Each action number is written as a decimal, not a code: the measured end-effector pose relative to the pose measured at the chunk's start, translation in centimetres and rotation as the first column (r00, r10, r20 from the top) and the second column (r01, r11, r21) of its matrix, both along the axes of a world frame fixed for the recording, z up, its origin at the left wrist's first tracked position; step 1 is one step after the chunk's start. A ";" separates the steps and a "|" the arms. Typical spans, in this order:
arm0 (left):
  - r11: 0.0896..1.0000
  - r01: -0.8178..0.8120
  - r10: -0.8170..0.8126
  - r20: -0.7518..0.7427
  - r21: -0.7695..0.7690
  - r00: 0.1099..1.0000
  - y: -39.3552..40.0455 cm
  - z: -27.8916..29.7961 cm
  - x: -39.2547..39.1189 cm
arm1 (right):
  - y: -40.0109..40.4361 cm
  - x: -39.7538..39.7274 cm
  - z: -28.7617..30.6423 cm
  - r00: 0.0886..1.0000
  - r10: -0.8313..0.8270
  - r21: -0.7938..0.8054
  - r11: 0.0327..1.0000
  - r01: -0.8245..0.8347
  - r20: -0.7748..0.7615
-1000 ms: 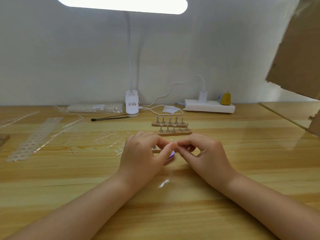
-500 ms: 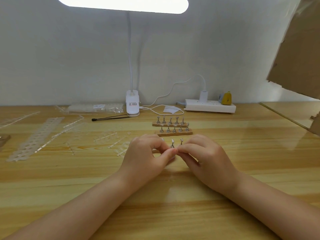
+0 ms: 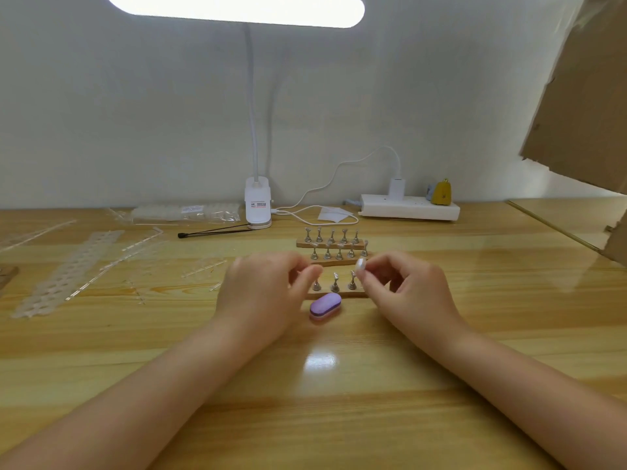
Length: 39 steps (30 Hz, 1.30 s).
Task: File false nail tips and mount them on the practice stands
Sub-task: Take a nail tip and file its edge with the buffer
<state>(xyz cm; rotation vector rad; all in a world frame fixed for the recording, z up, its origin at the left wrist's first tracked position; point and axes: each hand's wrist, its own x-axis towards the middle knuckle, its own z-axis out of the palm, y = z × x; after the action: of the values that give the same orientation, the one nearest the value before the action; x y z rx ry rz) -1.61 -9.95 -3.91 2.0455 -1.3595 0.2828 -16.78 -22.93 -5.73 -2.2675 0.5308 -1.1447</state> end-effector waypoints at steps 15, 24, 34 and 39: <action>0.700 -0.440 0.285 0.345 0.563 0.894 0.4 1.3 4.7 | -2.5 0.0 -0.6 0.938 -0.127 0.212 0.956 0.202 -0.323; 0.695 -0.416 0.266 0.328 0.586 0.907 0.5 1.5 4.4 | -2.1 0.1 -0.6 0.910 -0.164 0.106 0.970 0.219 -0.380; 0.909 -0.409 0.304 0.553 0.074 0.775 1.0 1.9 4.0 | -1.2 0.0 -0.4 0.915 -0.254 -0.013 0.965 0.263 -0.313; 0.960 -0.005 0.166 0.550 -0.282 0.819 0.4 1.5 1.4 | 1.2 0.0 0.3 0.995 0.103 0.148 0.984 -0.100 -0.013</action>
<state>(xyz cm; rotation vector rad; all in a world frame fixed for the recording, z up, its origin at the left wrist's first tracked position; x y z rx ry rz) -0.21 -9.53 -2.40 1.8584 -1.4610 1.1388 -16.80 -21.71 -5.45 -2.1557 0.4853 -0.9994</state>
